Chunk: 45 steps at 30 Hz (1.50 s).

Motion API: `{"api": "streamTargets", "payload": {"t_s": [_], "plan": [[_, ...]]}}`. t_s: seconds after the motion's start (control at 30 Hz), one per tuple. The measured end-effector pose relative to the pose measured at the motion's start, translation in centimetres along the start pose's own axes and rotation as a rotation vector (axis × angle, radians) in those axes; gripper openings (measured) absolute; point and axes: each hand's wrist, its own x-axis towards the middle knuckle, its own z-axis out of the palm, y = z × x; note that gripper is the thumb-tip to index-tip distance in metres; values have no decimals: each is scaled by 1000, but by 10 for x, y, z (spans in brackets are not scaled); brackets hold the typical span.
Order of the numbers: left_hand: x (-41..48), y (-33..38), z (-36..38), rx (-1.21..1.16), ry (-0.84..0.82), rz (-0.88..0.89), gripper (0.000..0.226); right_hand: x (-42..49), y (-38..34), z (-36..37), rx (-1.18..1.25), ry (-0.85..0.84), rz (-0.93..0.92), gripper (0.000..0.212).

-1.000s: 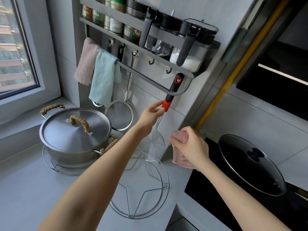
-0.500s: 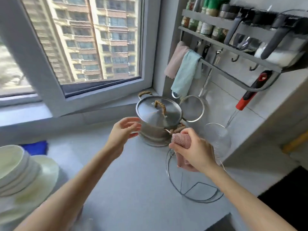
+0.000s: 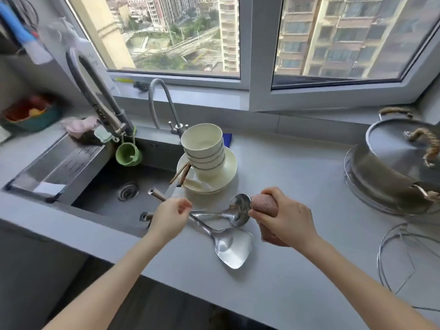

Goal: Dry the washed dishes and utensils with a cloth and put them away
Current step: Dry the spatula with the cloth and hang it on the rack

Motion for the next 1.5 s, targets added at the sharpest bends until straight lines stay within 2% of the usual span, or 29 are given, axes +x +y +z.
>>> {"api": "streamTargets", "payload": {"t_s": [0.13,0.2,0.3,0.5,0.77,0.97,1.03,1.1,1.13,1.17,1.27,1.4,1.5], "plan": [[19,-50,26,459,-93,372,23,-8,0,8,-37,-8,55,50],[34,-66,34,667,-170,471,30,-15,4,9,-55,-5,116,49],[53,-82,39,825,-249,593,35,-26,10,10,-78,-2,235,48],[90,-103,38,845,-301,807,35,-42,8,23,-85,22,406,46],[99,-118,30,637,-295,1019,14,-50,-15,45,-65,77,475,41],[93,-126,10,518,-198,1022,12,-46,-40,47,-78,111,470,43],[93,-135,2,505,-147,1025,24,-44,-47,46,-83,126,465,41],[91,-142,-12,467,-112,988,51,-40,-53,45,-82,143,457,40],[89,-144,-20,453,-98,961,56,-38,-57,44,-80,150,449,39],[89,-149,-28,445,-77,941,55,-36,-61,44,-77,155,440,38],[89,-161,-57,459,-45,819,31,-27,-73,47,-67,147,413,37],[94,-183,-89,460,-13,608,24,-10,-88,55,-70,119,366,40],[101,-198,-107,465,43,597,40,3,-102,63,-87,102,316,41]]}}
